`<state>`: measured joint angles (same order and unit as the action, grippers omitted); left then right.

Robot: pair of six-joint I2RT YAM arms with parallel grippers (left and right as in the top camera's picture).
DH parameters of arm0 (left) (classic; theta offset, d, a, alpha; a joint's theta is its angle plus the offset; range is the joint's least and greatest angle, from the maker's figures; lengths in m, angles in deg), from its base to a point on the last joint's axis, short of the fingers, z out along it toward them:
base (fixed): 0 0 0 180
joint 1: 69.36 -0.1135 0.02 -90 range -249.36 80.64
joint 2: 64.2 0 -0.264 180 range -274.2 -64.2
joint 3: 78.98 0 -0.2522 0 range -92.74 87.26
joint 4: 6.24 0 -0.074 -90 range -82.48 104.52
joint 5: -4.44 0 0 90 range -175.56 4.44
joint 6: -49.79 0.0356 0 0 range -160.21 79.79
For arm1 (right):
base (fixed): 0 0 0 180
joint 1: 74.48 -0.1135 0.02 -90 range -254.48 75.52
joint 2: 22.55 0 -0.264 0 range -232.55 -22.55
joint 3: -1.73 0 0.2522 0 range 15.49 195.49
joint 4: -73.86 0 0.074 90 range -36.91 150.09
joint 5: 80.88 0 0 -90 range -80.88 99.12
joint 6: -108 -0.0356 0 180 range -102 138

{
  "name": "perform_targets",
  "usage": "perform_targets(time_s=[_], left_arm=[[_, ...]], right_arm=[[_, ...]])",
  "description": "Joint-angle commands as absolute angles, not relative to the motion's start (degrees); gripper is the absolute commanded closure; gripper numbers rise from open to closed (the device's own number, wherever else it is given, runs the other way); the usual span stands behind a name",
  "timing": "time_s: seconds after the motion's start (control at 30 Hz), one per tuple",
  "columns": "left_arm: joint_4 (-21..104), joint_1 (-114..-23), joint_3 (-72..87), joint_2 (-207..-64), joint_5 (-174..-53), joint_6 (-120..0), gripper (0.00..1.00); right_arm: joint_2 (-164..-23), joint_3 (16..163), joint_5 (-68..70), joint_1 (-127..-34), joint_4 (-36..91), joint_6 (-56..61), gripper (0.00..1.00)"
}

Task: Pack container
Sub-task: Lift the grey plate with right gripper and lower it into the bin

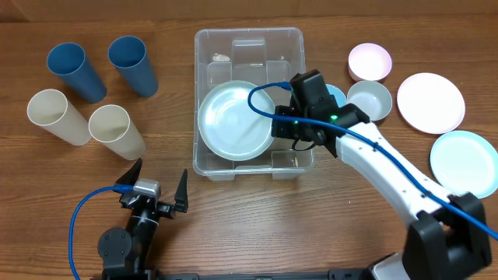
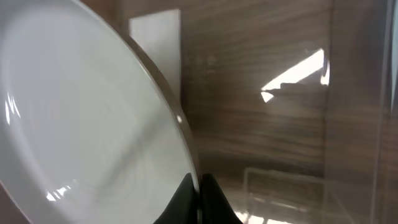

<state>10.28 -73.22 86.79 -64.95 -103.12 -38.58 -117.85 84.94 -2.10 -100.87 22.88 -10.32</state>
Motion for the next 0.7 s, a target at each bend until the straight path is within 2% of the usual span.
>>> perform_targets(time_s=[0.0, 0.23, 0.3, 0.37, 0.43, 0.67], left_arm=[[10.26, -73.63, 86.96, -64.52, -103.12, -39.33, 0.0], [10.26, -73.63, 86.96, -64.52, -103.12, -39.35, 0.0], [10.28, -73.63, 86.96, -64.52, -103.14, -39.33, 0.0], [10.28, -73.63, 86.96, -64.52, -103.12, -39.33, 0.0], [10.28, -73.63, 86.96, -64.52, -103.12, -39.33, 0.0], [10.28, -73.63, 86.96, -64.52, -103.14, -39.35, 0.0]], right_arm=[[-120.93, 86.38, 0.61, -101.22, 21.4, -10.27, 0.96], [-124.3, 86.34, 2.25, -101.22, 18.77, -10.03, 0.96], [-124.37, 86.31, 2.22, -101.22, 18.6, -9.66, 0.86], [-124.37, 86.34, 2.25, -101.22, 18.56, -8.72, 0.67], [-124.37, 86.34, 2.25, -101.22, 18.36, -8.5, 0.59], [-124.24, 87.43, 2.2, -101.22, 18.99, -1.42, 0.56]])
